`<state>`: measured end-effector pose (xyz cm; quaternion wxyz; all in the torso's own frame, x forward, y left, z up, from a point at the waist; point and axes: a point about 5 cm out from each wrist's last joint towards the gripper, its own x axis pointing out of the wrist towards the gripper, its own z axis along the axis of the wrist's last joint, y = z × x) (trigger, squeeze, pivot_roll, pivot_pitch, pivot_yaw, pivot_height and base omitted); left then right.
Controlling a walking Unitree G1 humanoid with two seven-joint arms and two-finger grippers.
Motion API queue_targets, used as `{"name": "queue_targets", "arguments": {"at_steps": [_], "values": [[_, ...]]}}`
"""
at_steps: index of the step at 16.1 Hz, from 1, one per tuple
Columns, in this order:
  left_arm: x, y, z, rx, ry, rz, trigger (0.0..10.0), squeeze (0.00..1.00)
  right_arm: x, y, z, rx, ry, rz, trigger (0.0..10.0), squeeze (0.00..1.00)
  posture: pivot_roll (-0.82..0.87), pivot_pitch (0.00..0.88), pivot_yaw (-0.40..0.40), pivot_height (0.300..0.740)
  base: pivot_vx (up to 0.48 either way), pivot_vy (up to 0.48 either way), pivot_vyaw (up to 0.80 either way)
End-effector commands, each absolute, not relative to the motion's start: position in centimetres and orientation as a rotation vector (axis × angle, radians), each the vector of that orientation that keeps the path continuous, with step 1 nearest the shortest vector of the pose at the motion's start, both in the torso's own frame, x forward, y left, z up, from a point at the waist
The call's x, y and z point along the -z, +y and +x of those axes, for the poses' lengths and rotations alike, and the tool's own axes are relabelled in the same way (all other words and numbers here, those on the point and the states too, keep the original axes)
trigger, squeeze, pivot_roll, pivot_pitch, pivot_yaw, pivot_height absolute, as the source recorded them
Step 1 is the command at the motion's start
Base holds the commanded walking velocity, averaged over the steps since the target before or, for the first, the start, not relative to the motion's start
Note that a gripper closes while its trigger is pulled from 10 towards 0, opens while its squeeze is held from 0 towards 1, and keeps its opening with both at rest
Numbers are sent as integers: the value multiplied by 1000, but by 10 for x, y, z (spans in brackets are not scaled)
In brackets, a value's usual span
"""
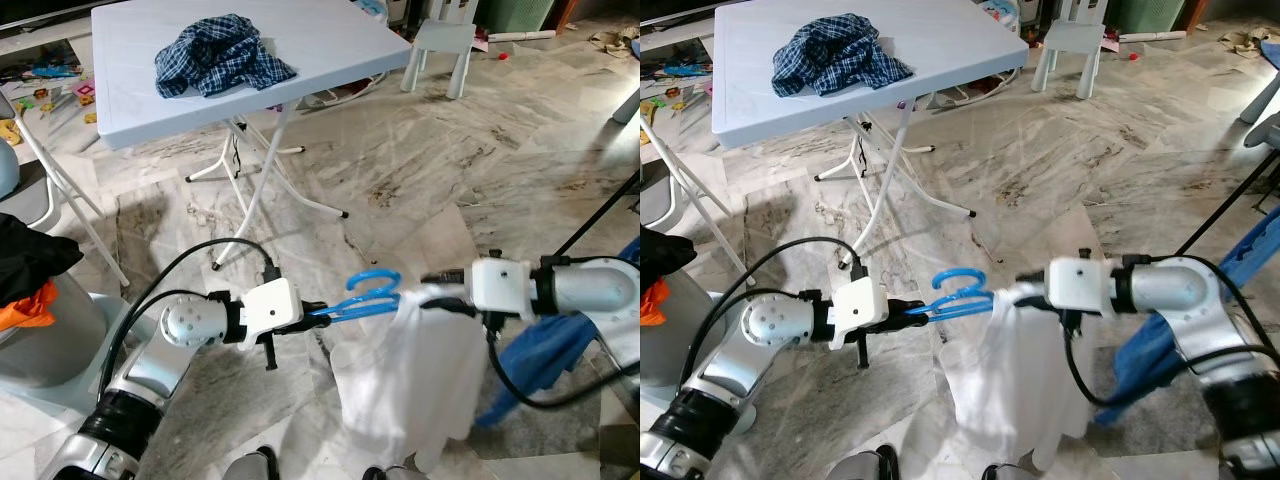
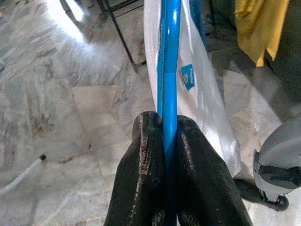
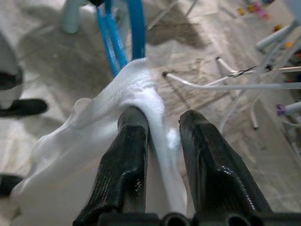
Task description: Hang hanger
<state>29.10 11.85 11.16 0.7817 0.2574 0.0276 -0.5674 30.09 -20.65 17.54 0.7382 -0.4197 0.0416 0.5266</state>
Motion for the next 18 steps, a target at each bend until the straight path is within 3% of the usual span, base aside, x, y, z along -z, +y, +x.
{"name": "queue_targets", "arguments": {"at_steps": [1, 9, 11, 16, 17, 18], "values": [[-110, 123, 291, 1183, 62, 515, 0, 0, -185, -208, 306, -1116, 44, -938, 10000, 1000, -78, 131, -10, 740, 0, 0, 0], [-112, 131, 308, 875, 19, 274, 0, 0, -180, -205, 321, -987, -2, -944, 10000, 1000, -71, 109, -18, 740, 0, 0, 0], [-111, 132, 314, 791, 16, 229, 0, 0, -177, -198, 330, -850, -34, -828, 10000, 1000, -76, 101, -19, 740, 0, 0, 0], [-114, 121, 315, 809, -2, 169, 0, 0, -143, -177, 327, -690, 8, -593, 10000, 1000, -81, 86, -20, 740, 0, 0, 0], [-116, 117, 315, 833, -10, 168, 0, 0, -136, -174, 326, -658, 43, -516, 10000, 761, -82, 84, -22, 740, 0, 0, 0], [-118, 114, 316, 847, -17, 169, 0, 0, -129, -171, 325, -639, 83, -447, 10000, 0, -80, 79, -21, 740, 0, 0, 0]]}}
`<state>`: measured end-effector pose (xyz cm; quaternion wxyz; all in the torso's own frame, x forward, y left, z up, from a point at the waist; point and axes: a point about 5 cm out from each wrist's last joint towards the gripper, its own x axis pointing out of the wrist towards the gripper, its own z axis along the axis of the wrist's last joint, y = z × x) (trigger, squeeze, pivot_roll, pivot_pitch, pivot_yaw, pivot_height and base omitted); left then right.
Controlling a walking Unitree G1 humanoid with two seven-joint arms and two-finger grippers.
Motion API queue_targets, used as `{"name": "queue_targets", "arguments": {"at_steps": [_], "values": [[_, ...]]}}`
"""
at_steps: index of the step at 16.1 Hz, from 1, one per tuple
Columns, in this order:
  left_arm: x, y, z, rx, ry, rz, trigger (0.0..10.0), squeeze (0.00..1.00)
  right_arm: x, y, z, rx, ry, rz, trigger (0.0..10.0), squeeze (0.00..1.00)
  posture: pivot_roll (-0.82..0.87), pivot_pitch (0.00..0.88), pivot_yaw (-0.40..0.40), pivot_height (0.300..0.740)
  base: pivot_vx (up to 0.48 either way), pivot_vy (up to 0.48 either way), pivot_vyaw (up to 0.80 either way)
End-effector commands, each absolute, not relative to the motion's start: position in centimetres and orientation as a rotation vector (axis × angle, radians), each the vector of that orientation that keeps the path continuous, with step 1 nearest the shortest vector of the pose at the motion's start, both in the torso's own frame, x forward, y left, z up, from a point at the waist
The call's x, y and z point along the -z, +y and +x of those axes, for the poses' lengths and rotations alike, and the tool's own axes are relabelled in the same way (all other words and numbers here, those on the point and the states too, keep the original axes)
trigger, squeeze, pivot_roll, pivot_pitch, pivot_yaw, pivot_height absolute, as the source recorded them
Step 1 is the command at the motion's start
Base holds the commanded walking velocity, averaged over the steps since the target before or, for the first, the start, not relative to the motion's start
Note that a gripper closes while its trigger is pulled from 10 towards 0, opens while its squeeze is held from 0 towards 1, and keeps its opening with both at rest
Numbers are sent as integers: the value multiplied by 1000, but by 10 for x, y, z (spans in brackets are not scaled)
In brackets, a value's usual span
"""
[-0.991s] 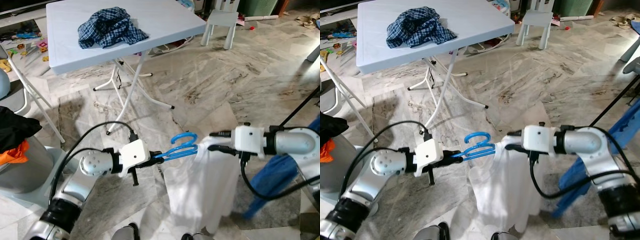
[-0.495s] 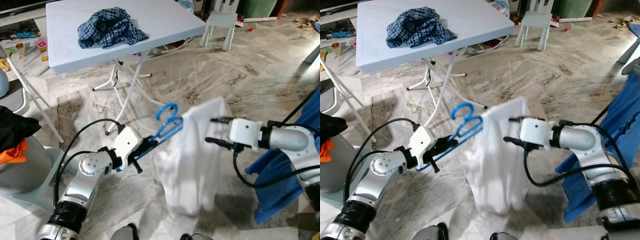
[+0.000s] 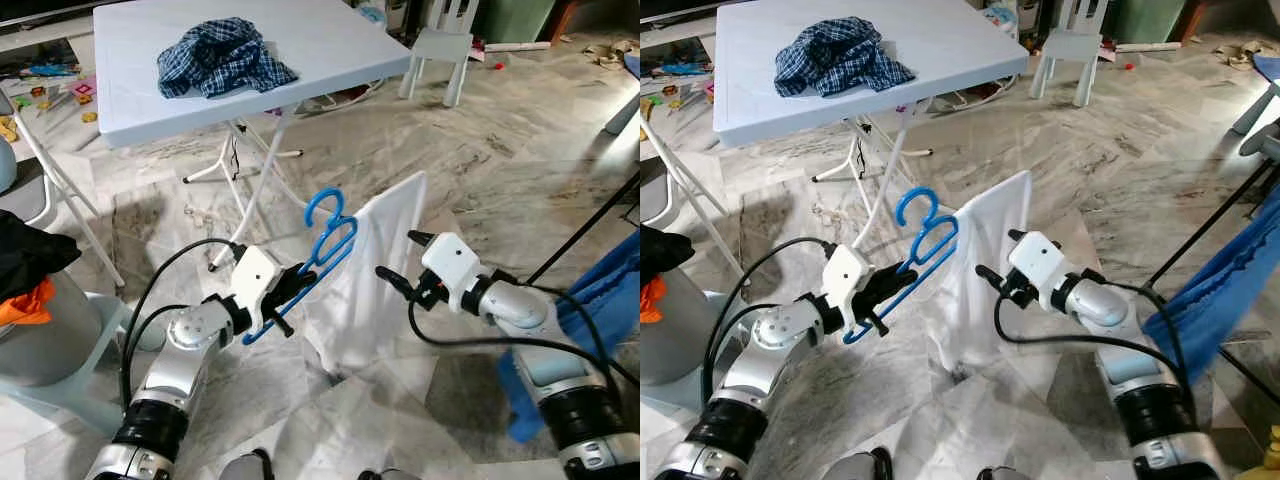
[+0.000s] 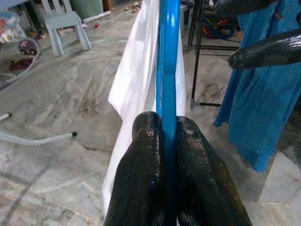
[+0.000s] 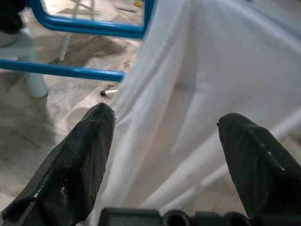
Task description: Hang hanger
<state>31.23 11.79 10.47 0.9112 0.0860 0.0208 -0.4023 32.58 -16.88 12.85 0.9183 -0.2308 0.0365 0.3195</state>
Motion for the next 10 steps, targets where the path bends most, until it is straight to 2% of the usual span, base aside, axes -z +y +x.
{"name": "queue_targets", "arguments": {"at_steps": [1, 3, 5, 8, 9, 10], "values": [[-120, 112, 316, 862, -23, 170, 0, 0, -121, -165, 322, -632, 106, -397, 10000, 0, -79, 78, -19, 740, 0, 0, 0], [-120, 108, 315, 894, -23, 174, 0, 0, -114, -155, 320, -601, 126, -333, 10000, 0, -77, 73, -13, 740, 0, 0, 0], [-121, 103, 311, 943, -25, 185, 0, 0, -114, -145, 328, -493, 114, -311, 10000, 0, -69, 64, -6, 740, 0, 0, 0], [-123, 97, 307, 1006, -28, 181, 0, 0, -114, -145, 342, -376, 123, -277, 10000, 0, -52, 49, -6, 740, 0, 0, 0], [-124, 97, 306, 1011, -35, 181, 0, 0, -114, -145, 343, -371, 123, -276, 2627, 0, -52, 49, -6, 740, 0, 0, 0], [-126, 97, 305, 1015, -40, 177, 0, 0, -114, -146, 345, -353, 122, -276, 0, 0, -47, 43, -9, 740, 0, 0, 0]]}}
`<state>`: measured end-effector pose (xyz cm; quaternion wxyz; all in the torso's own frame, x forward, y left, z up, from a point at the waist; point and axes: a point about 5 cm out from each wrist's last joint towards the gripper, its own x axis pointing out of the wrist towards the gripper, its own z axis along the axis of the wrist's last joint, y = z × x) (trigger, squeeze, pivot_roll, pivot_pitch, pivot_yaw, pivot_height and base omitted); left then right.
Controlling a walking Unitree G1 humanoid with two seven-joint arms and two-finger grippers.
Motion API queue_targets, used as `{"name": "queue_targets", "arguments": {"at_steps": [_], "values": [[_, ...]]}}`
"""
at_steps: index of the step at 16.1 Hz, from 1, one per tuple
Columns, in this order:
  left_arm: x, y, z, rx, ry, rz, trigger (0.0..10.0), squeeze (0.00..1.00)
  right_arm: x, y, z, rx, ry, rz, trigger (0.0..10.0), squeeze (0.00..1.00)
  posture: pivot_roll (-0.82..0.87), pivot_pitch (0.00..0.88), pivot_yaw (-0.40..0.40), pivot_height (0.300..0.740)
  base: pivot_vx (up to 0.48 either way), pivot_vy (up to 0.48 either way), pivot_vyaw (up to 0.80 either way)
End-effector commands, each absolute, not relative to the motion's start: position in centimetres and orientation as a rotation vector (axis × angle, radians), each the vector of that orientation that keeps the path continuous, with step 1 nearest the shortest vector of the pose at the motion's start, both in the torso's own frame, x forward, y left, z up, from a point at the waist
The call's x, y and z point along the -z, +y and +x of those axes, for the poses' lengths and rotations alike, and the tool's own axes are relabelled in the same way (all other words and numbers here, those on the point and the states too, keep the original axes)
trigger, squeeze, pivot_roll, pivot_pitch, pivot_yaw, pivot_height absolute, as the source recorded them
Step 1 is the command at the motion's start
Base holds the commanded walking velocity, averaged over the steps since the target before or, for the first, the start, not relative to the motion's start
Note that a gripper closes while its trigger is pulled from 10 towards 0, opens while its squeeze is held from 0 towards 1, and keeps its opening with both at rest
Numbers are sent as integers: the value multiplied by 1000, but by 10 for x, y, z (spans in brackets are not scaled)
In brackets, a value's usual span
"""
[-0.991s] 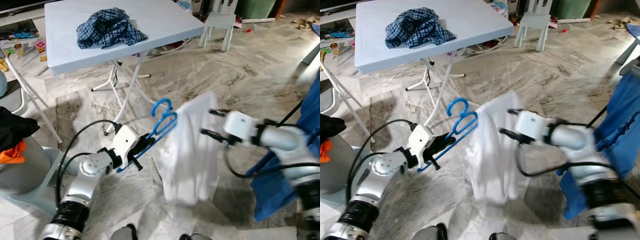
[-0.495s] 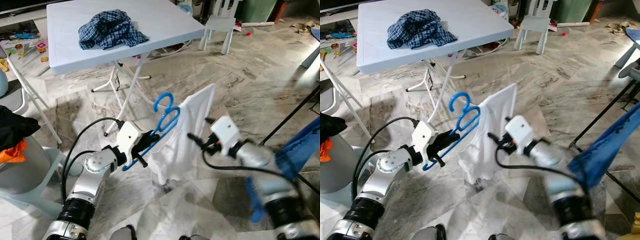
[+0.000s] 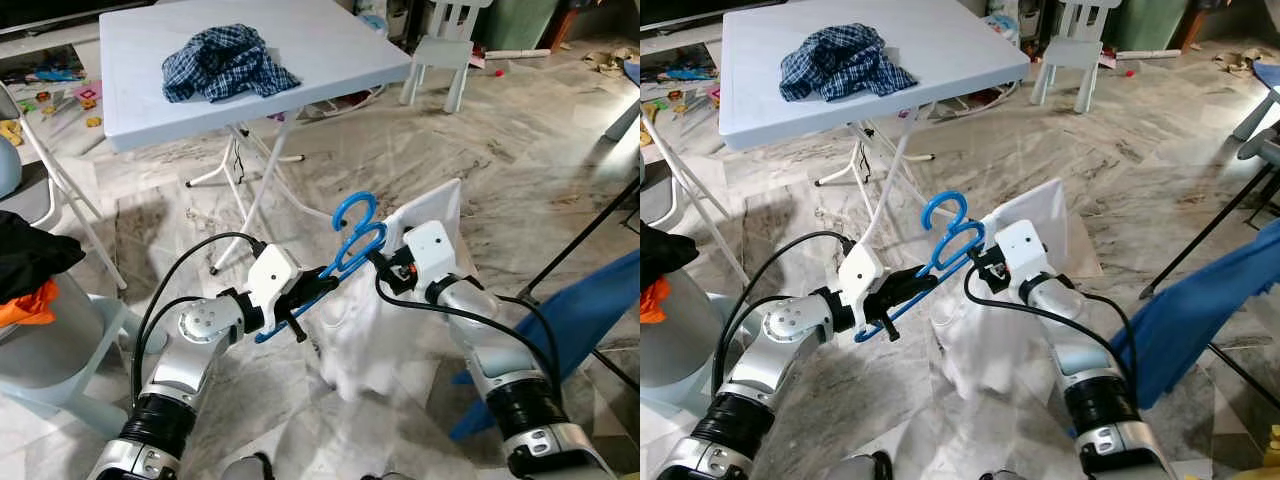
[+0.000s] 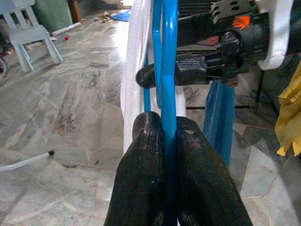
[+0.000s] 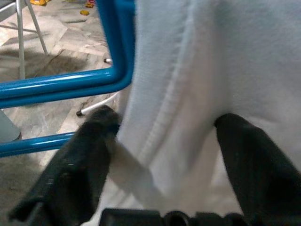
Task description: Hang hanger
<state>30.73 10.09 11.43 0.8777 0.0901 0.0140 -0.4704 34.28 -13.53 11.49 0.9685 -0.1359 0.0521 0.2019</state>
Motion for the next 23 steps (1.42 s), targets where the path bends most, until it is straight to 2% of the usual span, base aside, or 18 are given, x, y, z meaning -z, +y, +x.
{"name": "queue_targets", "arguments": {"at_steps": [1, 6, 9, 13, 23], "values": [[-128, 98, 305, 1020, -42, 180, 0, 0, -115, -147, 348, -324, 115, -277, 0, 0, -40, 36, -11, 740, 0, 0, 0], [-130, 104, 304, 1018, -37, 187, 0, 0, -116, -157, 351, -321, 114, -284, 0, 0, -38, 26, -6, 740, 0, 0, 0], [-131, 110, 306, 1011, -32, 223, 0, 0, -114, -180, 353, -252, 143, -309, 0, 0, -39, 40, -2, 740, 0, 0, 0], [-133, 110, 306, 1010, -35, 229, 0, 0, -115, -196, 354, -170, 157, -299, 0, 0, -42, 68, -5, 740, 0, 0, 0], [-126, 121, 309, 948, -11, 304, 0, 0, -135, -202, 362, -134, 100, -280, 0, 0, -52, 105, -7, 740, 0, 0, 0]]}}
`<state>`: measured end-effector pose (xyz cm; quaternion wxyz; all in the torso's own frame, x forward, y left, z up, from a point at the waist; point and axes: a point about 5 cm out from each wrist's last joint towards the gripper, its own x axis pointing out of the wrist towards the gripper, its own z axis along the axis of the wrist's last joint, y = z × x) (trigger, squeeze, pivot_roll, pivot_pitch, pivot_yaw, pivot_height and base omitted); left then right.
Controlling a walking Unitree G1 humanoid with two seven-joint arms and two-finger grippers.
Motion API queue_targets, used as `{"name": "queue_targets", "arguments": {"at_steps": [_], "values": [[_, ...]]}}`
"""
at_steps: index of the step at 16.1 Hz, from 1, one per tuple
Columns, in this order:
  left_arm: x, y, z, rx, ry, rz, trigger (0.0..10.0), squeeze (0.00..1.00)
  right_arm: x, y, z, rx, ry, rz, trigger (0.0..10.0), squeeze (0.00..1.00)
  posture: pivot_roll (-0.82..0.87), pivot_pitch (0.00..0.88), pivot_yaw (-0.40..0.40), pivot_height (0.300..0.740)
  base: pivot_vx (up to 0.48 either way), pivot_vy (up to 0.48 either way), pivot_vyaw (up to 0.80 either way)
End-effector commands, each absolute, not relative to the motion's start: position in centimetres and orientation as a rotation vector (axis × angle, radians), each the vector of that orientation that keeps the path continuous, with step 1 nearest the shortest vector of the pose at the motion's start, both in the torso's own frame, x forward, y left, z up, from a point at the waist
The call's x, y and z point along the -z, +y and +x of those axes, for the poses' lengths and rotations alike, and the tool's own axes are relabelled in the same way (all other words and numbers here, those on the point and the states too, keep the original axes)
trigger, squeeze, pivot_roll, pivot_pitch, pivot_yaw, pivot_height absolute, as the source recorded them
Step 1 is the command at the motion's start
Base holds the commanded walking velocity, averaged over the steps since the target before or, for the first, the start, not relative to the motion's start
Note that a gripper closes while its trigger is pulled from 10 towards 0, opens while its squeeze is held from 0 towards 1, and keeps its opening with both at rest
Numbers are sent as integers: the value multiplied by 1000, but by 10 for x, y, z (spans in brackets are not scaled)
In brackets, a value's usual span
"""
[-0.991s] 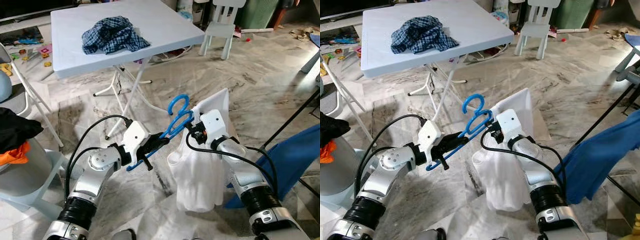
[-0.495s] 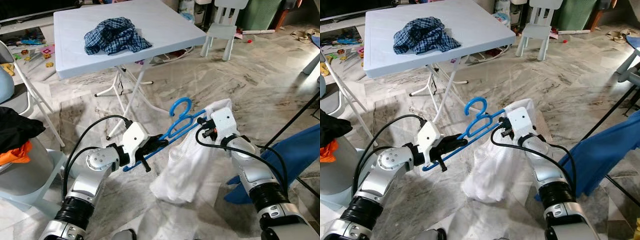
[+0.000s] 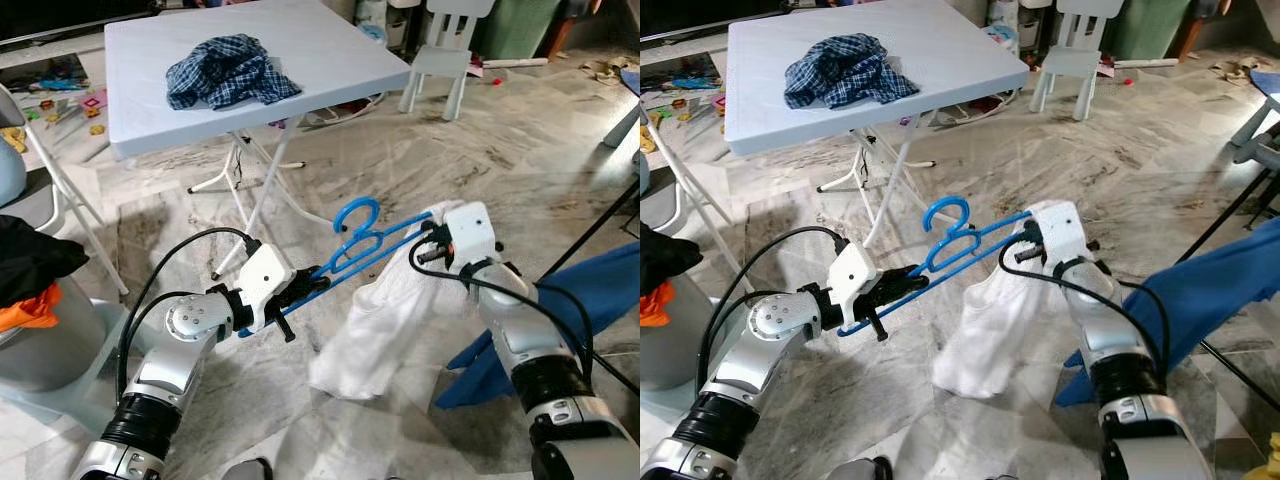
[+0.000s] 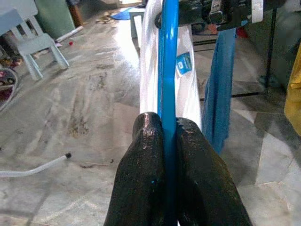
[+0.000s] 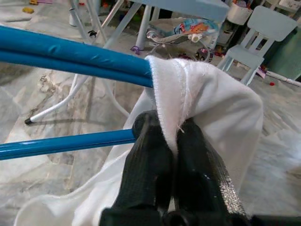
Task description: Hang hanger
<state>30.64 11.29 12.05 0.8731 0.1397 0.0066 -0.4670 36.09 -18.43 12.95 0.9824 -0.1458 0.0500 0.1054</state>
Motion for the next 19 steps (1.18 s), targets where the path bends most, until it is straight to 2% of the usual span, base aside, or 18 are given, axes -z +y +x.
{"name": "queue_targets", "arguments": {"at_steps": [1, 8, 10, 12, 15, 16, 17, 19], "values": [[-121, 122, 309, 930, 7, 326, 0, 0, -138, -205, 363, -127, 97, -282, 0, 0, -56, 110, -15, 740, 0, 0, 0], [-108, 138, 318, 751, 80, 416, 0, 0, -145, -212, 365, -136, 99, -290, 0, 0, -56, 120, -25, 740, 0, 0, 0], [-110, 143, 324, 679, 81, 434, 0, 0, -142, -204, 363, -286, 150, -299, 0, 0, -58, 123, -22, 740, 0, 0, 0], [-105, 144, 322, 701, 99, 495, 0, 0, -147, -203, 361, -382, 152, -323, 0, 0, -58, 123, -22, 740, 0, 0, 0], [-102, 143, 313, 779, 99, 513, 0, 0, -174, -221, 374, -221, 68, -280, 0, 0, -59, 128, -20, 740, 0, 0, 0], [-102, 133, 297, 952, 100, 521, 0, 0, -187, -221, 381, -128, 17, -196, 0, 0, -59, 128, -20, 740, 0, 0, 0], [-101, 129, 287, 1036, 110, 523, 0, 0, -190, -217, 383, -114, 8, -148, 0, 0, -59, 133, -19, 740, 0, 0, 0], [-104, 123, 273, 1158, 111, 545, 0, 0, -192, -206, 388, -71, -13, -185, 0, 0, -47, 132, -19, 740, 0, 0, 0]]}}
